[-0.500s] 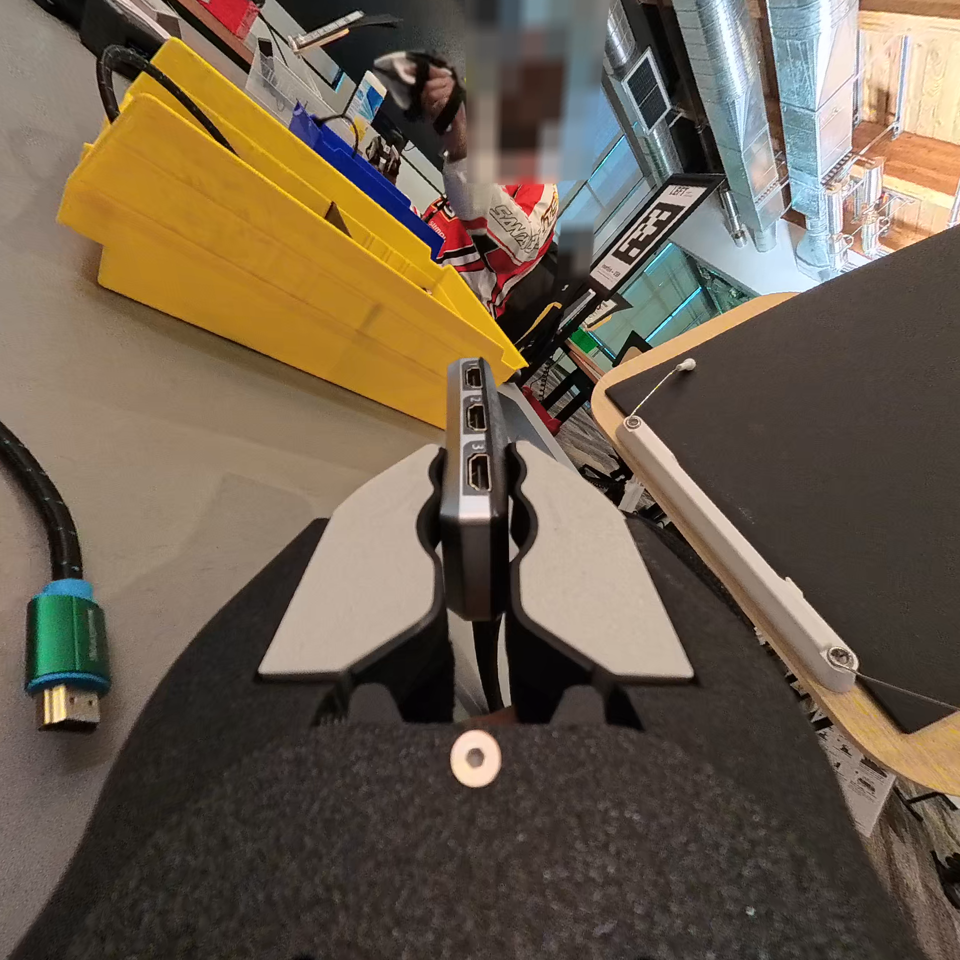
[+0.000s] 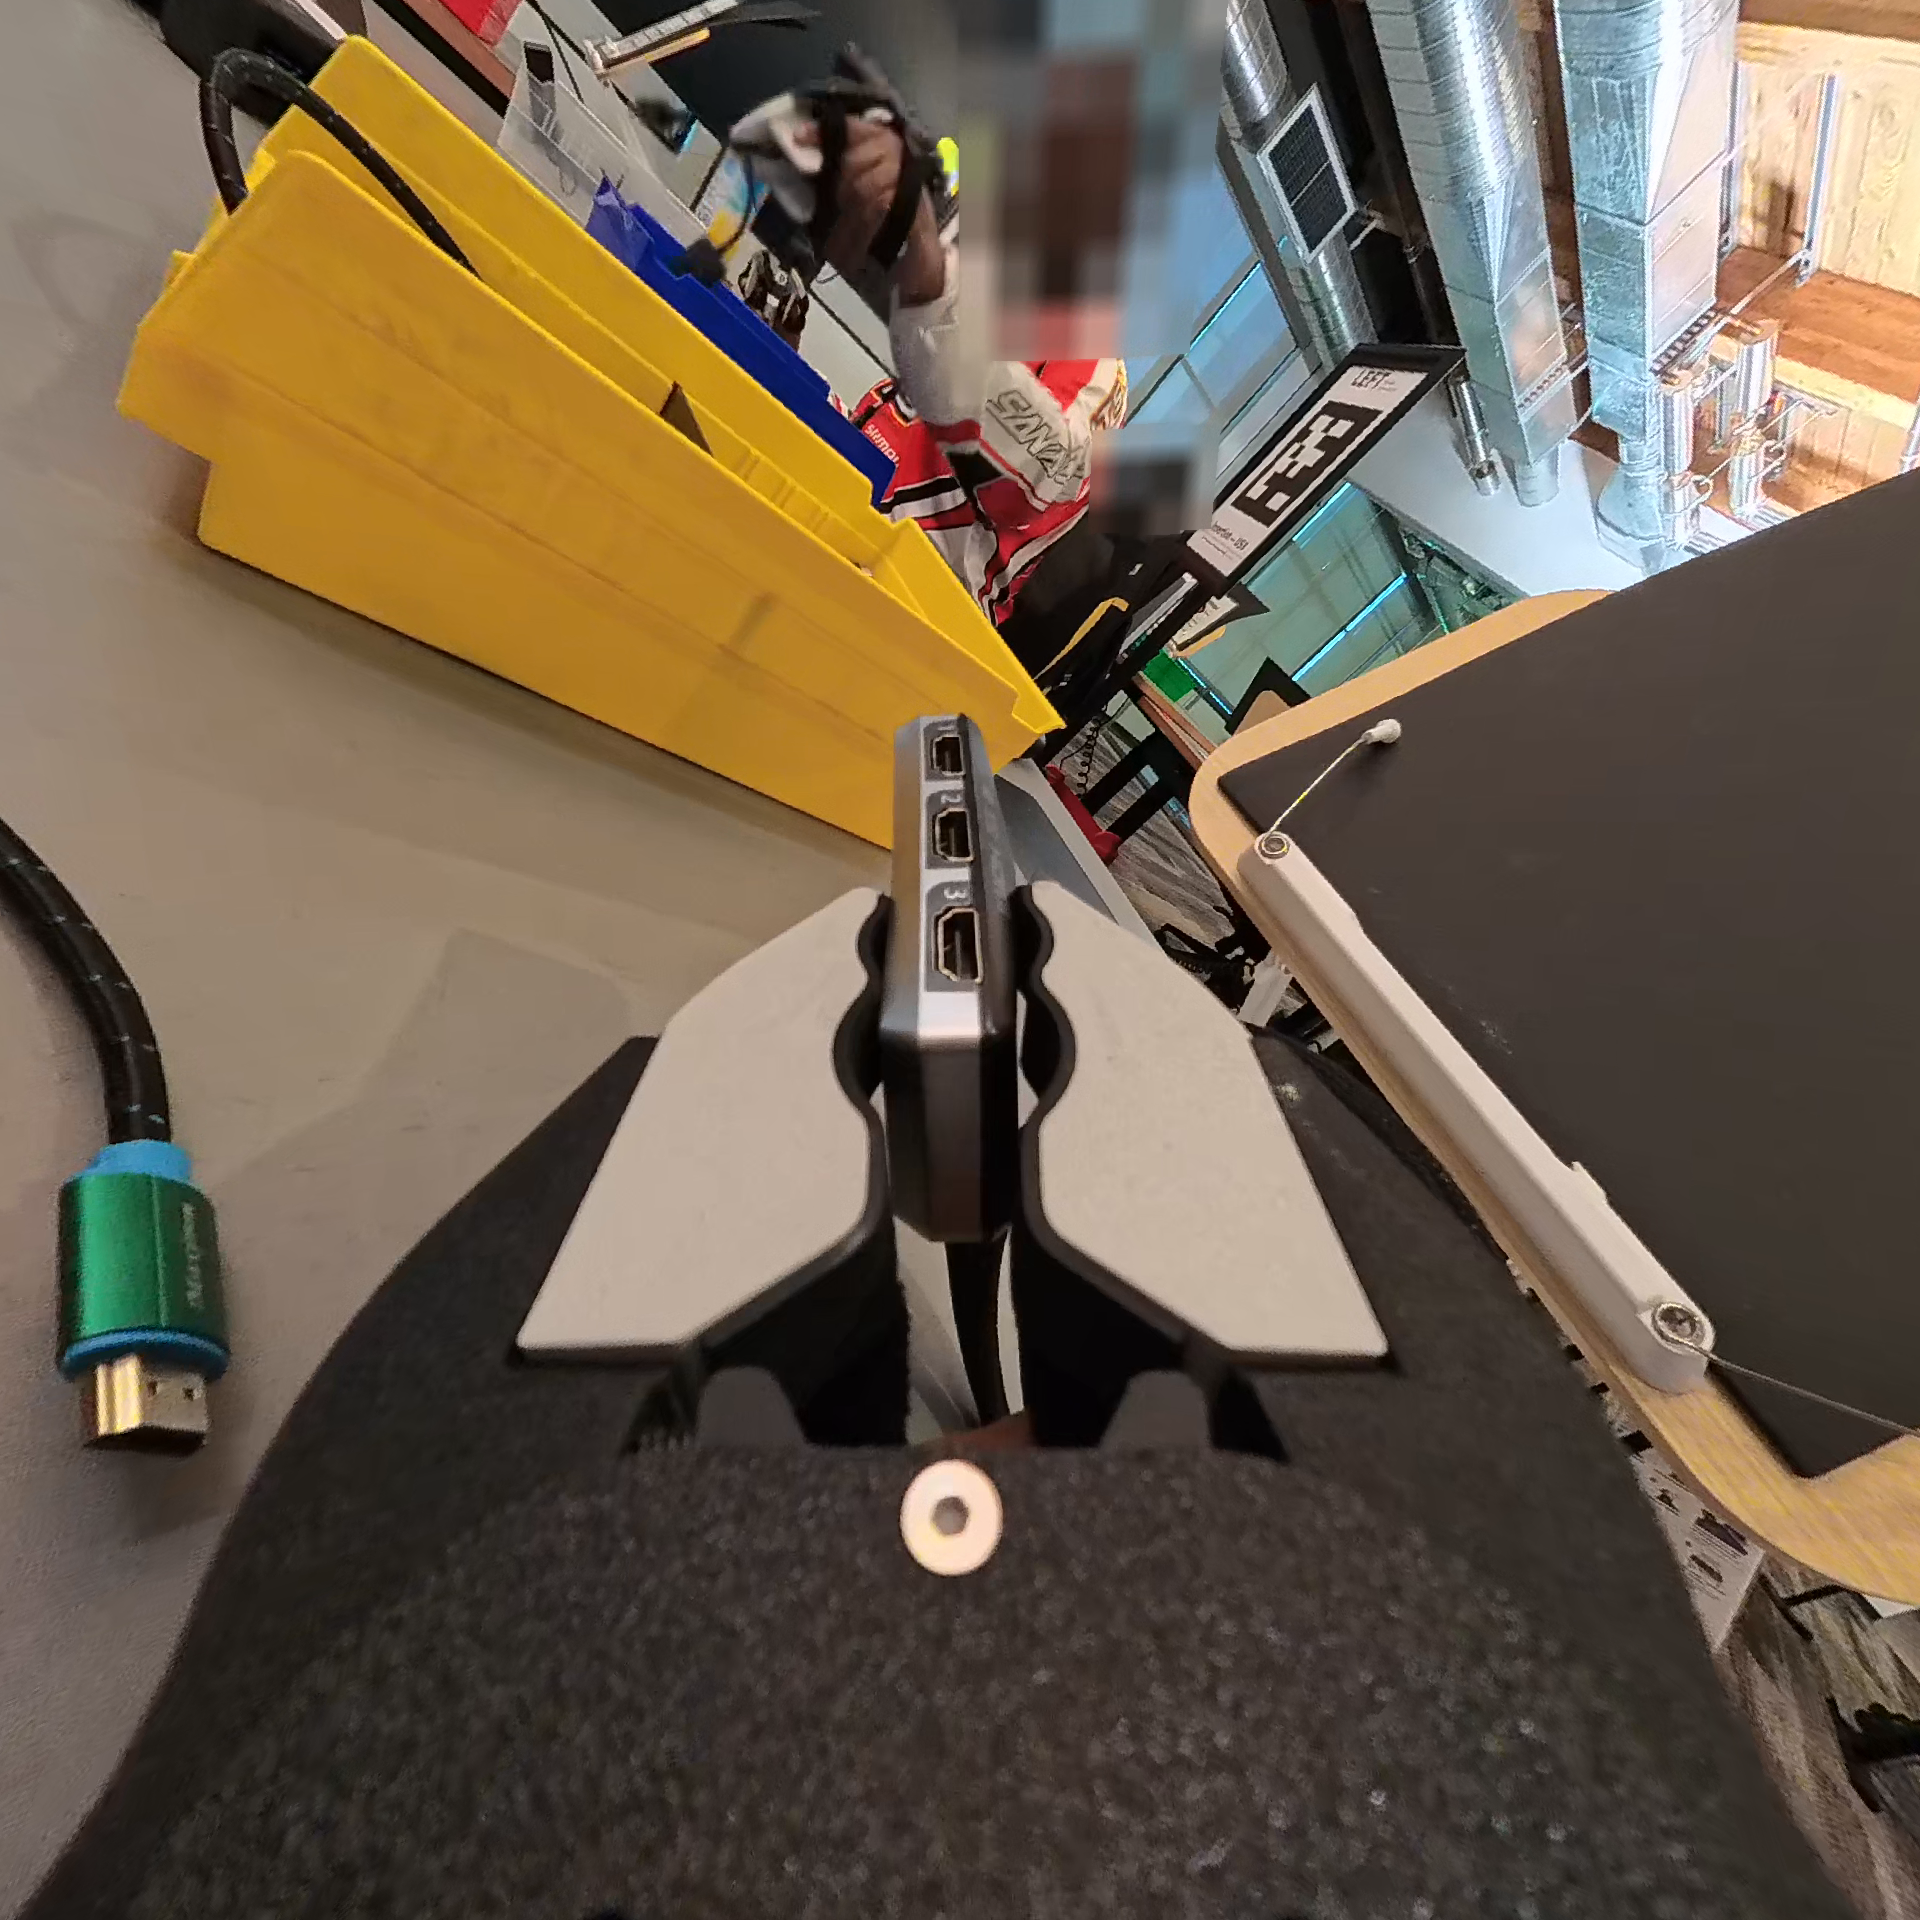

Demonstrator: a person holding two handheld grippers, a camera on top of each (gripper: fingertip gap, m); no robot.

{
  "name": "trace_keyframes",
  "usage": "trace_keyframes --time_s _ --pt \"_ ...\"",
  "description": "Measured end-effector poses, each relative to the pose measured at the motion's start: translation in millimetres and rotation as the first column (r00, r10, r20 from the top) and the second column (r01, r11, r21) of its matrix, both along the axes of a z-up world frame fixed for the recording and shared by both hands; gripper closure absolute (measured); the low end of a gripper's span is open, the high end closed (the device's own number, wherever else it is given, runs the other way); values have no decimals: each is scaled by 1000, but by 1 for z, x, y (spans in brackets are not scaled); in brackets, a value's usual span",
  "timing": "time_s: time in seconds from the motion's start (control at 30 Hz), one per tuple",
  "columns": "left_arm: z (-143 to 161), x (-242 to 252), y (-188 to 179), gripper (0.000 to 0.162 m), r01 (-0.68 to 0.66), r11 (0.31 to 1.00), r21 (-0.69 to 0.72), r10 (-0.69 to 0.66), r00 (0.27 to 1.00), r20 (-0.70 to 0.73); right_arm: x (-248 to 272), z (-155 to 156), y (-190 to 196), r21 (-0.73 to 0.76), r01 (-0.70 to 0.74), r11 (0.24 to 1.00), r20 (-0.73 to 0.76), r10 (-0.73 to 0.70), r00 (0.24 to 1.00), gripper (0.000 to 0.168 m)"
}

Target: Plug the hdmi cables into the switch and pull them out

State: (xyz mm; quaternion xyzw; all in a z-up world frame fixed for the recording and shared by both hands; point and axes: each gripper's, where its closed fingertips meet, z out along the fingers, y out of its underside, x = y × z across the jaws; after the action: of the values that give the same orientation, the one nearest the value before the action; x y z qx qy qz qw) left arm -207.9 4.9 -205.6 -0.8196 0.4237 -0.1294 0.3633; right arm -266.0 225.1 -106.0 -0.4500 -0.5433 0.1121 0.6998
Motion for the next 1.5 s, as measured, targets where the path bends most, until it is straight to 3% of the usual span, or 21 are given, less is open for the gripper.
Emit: trace_keyframes --time_s 0.03,0.13,0.43,0.5,0.57,0.73,0.83,0.93,1.07,1.23,1.3,1.43,1.5 --pt "0 -1 0 118 7 1000 26 -7 1000 -25 0 0 0 -1 0 1000 -1 0 1000 147" --pt "-3 -2 0 122 9 999 33 -8 999 -49 0 0 0 -2 2 1000 -1 -2 1000 147" --pt "-6 1 -4 133 -15 997 -76 19 999 50 -1 -2 0 0 2 1000 7 -2 1000 147" --pt "-6 1 -4 138 0 998 -61 3 999 43 -2 -2 0 3 1 1000 13 -1 1000 147" --pt "-6 2 -9 153 15 997 -75 -12 999 40 -2 -3 0 5 1 1000 16 -2 1000 147" --pt "-4 -4 -4 155 20 999 -25 -21 999 -34 -1 -2 1 0 5 1000 5 -5 1000 147" --pt "24 -12 10 155 16 998 64 -15 1000 -18 0 0 1 -5 9 1000 -6 -9 1000 147" --pt "78 -18 15 155 36 996 79 -47 990 133 2 2 3 -16 12 1000 -24 -12 1000 147" --pt "146 -24 7 156 97 995 15 -94 901 423 4 4 5 -31 16 999 -42 -18 999 147" --pt "191 -45 2 156 194 980 -47 -101 683 724 6 6 7 -43 19 999 -60 -22 998 147" --pt "201 -55 3 156 241 966 -93 -67 583 810 6 5 7 -42 22 999 -57 -24 998 147" --pt "202 -67 14 156 270 954 -129 -16 479 878 6 5 7 -38 23 999 -52 -25 998 147" --pt "211 -68 13 156 326 936 -131 -5 385 923 6 6 7 -43 24 999 -60 -26 998 147"
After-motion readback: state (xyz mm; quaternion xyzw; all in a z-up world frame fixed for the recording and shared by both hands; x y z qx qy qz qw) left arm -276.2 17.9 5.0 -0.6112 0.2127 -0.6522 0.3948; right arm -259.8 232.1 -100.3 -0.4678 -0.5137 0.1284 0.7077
